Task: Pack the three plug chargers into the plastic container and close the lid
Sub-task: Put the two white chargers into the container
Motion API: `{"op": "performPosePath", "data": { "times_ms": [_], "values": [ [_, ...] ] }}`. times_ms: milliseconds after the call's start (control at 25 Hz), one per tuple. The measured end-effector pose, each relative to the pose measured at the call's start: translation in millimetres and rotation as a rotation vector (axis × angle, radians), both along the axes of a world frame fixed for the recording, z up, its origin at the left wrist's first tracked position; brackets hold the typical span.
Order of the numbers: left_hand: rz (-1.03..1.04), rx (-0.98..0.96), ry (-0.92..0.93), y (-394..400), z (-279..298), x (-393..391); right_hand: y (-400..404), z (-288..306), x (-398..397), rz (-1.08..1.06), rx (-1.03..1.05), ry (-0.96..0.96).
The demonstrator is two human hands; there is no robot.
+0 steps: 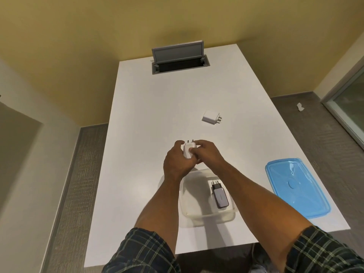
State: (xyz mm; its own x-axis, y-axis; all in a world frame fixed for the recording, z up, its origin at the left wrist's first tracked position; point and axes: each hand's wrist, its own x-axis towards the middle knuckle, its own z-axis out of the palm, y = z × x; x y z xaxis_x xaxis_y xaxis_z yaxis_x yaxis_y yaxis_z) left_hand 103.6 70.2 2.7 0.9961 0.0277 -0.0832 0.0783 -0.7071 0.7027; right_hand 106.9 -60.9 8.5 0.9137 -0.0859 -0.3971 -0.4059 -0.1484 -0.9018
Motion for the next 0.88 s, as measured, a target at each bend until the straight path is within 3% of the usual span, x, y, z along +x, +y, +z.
{"op": "performPosePath", "data": {
  "times_ms": [320,560,880],
  "values": [
    [-0.048,0.132,-0.086,-27,-9,-14,-31,-19,-17,-0.058,0.017,-0.042],
    [-0.066,0.135,-0.041,-36,-12,-24,-47,-24,-20,0.079,0.003,-0.012],
    [-0.241,-0.072,0.452,-25,-1,-20,-56,-19,-19,0.435,-0.088,0.037]
  ]
}}
